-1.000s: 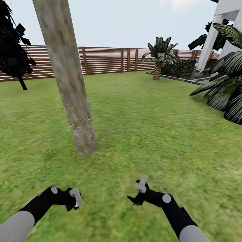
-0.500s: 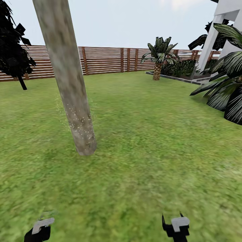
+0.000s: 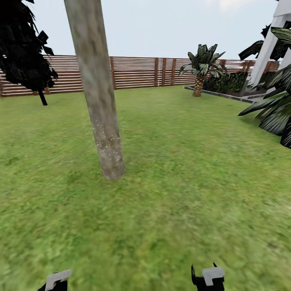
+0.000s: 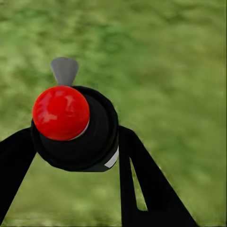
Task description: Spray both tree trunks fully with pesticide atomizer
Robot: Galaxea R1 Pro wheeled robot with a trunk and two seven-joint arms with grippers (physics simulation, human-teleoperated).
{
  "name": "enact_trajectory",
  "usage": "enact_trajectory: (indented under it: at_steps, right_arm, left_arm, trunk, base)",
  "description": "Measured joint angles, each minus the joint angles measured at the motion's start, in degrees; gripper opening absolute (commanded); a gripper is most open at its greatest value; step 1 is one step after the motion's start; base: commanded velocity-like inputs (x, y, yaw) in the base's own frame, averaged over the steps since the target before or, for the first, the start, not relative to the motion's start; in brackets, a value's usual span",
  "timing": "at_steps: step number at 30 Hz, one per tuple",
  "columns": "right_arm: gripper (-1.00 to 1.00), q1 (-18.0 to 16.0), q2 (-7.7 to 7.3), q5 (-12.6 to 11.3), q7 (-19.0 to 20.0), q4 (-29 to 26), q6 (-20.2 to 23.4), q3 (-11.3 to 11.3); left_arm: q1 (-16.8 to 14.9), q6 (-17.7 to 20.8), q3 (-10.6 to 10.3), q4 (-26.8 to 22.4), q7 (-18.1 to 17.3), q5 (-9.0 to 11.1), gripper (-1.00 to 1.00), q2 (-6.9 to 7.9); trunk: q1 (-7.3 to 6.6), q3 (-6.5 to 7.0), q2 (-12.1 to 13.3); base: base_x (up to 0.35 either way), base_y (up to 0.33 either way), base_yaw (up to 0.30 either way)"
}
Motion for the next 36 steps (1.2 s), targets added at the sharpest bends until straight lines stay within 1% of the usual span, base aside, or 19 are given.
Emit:
enact_trajectory:
  at_steps: [2, 6, 7, 9, 13, 19, 27, 36]
  right_arm:
    - [1.00, 0.07, -0.01, 0.00, 0.00, 0.00, 0.00, 0.00]
    - [1.00, 0.09, -0.04, 0.01, 0.00, 0.00, 0.00, 0.00]
    - [1.00, 0.09, -0.04, 0.01, 0.00, 0.00, 0.00, 0.00]
    - [1.00, 0.09, -0.02, 0.03, 0.00, 0.00, 0.00, 0.00]
    - [1.00, 0.09, -0.01, 0.00, 0.00, 0.03, 0.00, 0.00]
    - [1.00, 0.09, -0.01, 0.07, 0.00, 0.08, 0.00, 0.00]
    - [1.00, 0.09, -0.01, 0.07, 0.00, 0.08, 0.00, -0.01]
    - [1.00, 0.09, -0.01, 0.08, 0.00, 0.09, 0.00, -0.01]
  left_arm:
    - [0.00, -0.01, 0.14, 0.00, 0.43, 0.09, -1.00, 0.05]
    - [0.00, -0.09, 0.28, 0.01, 6.31, 0.33, -1.00, 0.04]
    - [0.00, -0.09, 0.16, 0.01, 7.30, 0.30, -1.00, -0.02]
    - [0.00, -0.09, 0.10, 0.00, 8.06, 0.30, -1.00, -0.03]
    - [0.00, -0.17, 0.06, 0.00, 7.78, 0.14, -1.00, -0.02]
    - [0.00, -0.10, -0.03, 0.00, 7.65, -0.16, -1.00, -0.09]
    - [0.00, -0.09, -0.03, 0.00, 7.57, 0.27, -1.00, -0.09]
    - [0.00, -0.17, -0.03, 0.00, 7.57, 0.20, -1.00, -0.09]
  trunk:
    - [0.00, 0.00, 0.00]
    - [0.00, 0.00, 0.00]
    - [0.00, 0.00, 0.00]
    - [0.00, 0.00, 0.00]
    - [0.00, 0.00, 0.00]
    - [0.00, 0.00, 0.00]
    - [0.00, 0.00, 0.00]
    - [0.00, 0.00, 0.00]
  base:
    - [-0.337, 0.000, 0.278]
    - [-0.338, 0.000, 0.278]
    - [-0.338, 0.000, 0.278]
    - [-0.338, 0.000, 0.278]
    - [-0.239, 0.000, 0.280]
    - [-0.008, 0.000, 0.280]
    - [0.000, 0.000, 0.280]
    - [0.000, 0.000, 0.281]
